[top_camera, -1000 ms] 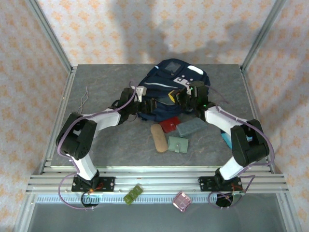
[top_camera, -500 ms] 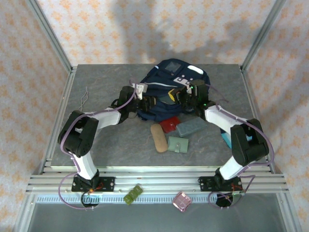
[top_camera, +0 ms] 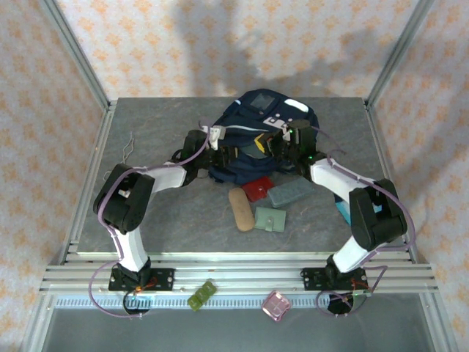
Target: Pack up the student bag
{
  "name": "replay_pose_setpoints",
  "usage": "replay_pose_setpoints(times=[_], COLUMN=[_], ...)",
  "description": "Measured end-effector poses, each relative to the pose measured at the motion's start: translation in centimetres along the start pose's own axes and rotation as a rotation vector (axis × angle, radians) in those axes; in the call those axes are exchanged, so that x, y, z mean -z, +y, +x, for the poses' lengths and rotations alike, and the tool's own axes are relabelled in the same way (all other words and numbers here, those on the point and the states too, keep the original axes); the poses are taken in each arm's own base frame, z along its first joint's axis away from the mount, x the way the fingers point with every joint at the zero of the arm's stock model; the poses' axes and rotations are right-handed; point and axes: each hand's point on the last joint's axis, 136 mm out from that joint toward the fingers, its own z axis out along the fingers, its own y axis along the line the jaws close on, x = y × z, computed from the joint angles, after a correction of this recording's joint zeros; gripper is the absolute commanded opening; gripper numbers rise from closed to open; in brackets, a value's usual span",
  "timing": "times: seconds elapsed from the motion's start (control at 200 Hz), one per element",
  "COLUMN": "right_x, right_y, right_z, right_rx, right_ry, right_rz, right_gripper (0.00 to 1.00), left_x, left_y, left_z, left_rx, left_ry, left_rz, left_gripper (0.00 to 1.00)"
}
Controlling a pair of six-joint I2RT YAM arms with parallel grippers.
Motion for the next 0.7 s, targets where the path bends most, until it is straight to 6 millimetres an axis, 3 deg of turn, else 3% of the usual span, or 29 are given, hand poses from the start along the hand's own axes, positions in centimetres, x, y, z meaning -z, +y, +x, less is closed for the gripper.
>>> replay_pose_setpoints(times=[0.16, 0.46, 0.701], right_x=[0.0, 0.0, 0.3], right_y=[0.0, -0.1, -1.2], right_z=[0.0, 0.0, 0.3], right_rx=[0.000, 0.007, 0.016], right_ry=[-0.001, -0.001, 0.005], right_rz=[0.000, 0.002, 0.026], right_gripper=[0.00, 0.00, 0.00], left_x=[0.0, 1.2, 3.3], left_y=[0.0, 0.6, 2.5], left_z=[-0.1, 0.1, -0.4], left_rx=[-0.006, -0.031, -0.032], left_ry=[-0.002, -0.004, -0.030], left_rz=[-0.001, -0.089, -0.241], left_gripper=[0.00, 0.00, 0.00])
